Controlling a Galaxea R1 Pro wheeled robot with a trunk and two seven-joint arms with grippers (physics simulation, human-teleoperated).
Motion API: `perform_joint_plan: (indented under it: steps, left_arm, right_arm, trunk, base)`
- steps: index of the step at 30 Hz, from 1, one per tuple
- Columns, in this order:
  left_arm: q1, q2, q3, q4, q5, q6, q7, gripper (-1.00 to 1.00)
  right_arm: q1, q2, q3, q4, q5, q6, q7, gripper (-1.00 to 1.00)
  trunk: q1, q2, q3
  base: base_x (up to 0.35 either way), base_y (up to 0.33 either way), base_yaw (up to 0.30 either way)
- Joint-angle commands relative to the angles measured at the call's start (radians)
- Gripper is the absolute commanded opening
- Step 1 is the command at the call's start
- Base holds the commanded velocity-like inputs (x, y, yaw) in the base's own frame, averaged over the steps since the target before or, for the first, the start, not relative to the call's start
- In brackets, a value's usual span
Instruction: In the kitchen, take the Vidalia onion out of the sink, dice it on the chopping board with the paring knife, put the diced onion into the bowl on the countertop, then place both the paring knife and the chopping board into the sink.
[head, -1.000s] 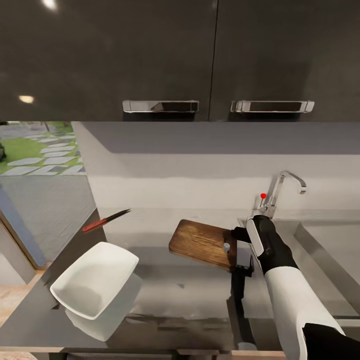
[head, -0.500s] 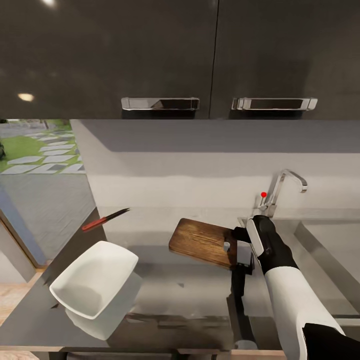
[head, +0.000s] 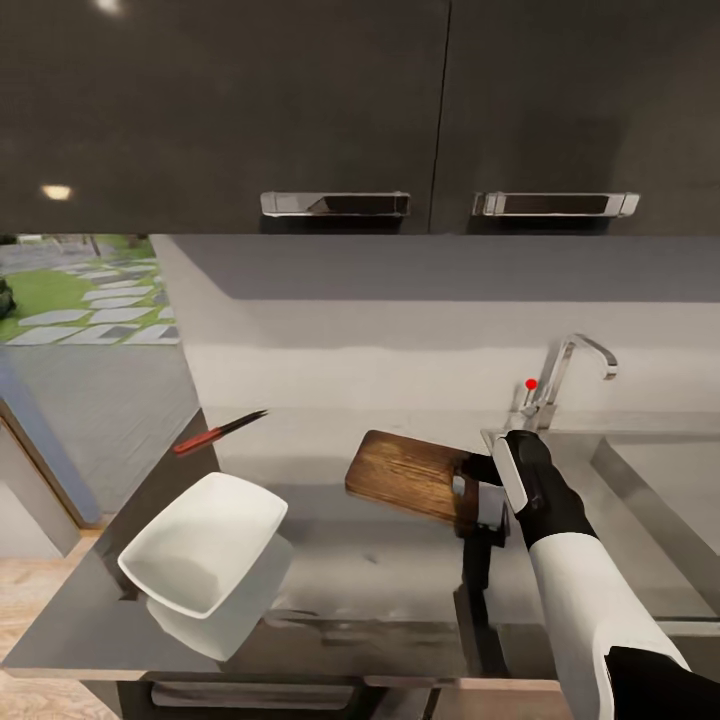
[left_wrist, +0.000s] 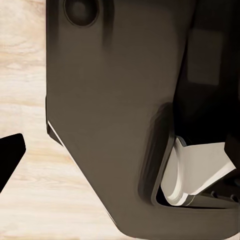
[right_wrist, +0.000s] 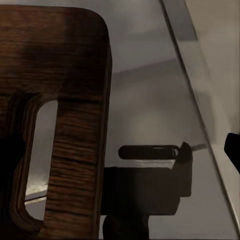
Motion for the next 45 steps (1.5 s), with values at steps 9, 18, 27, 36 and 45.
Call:
perform_joint_plan:
  steps: [9, 18, 27, 36, 45]
  left_arm:
    - [0.001, 0.000, 0.007, -0.002, 0.000, -0.001, -0.001, 1.00]
    - [0.001, 0.000, 0.007, -0.002, 0.000, -0.001, -0.001, 1.00]
    - [0.001, 0.000, 0.007, -0.002, 0.000, -0.001, -0.001, 1.00]
    - [0.001, 0.000, 0.007, -0.002, 0.000, -0.001, -0.001, 1.00]
    - [0.001, 0.000, 0.007, -0.002, 0.000, -0.001, -0.001, 1.00]
  right_arm:
    - [-0.001, 0.001, -0.002, -0.001, -0.011, 0.002, -0.009, 1.00]
    - [-0.001, 0.001, -0.002, -0.001, -0.011, 0.002, -0.009, 1.00]
    - [-0.001, 0.001, -0.002, -0.001, -0.010, 0.002, -0.009, 1.00]
    - [-0.001, 0.001, -0.002, -0.001, -0.010, 0.002, -0.009, 1.00]
    - [-0.001, 0.001, -0.002, -0.001, -0.010, 0.002, -0.009, 1.00]
  trunk:
    - [0.000, -0.001, -0.006]
    - [0.000, -0.001, -0.015]
    - [0.000, -0.001, -0.020]
    - [0.000, -0.001, -0.024]
    - [0.000, -0.001, -0.030]
  base:
    - [-0.002, 0.002, 0.000]
    - [0.000, 0.000, 0.000]
    - [0.000, 0.000, 0.000]
    - [0.000, 0.000, 0.000]
    - [0.000, 0.000, 0.000]
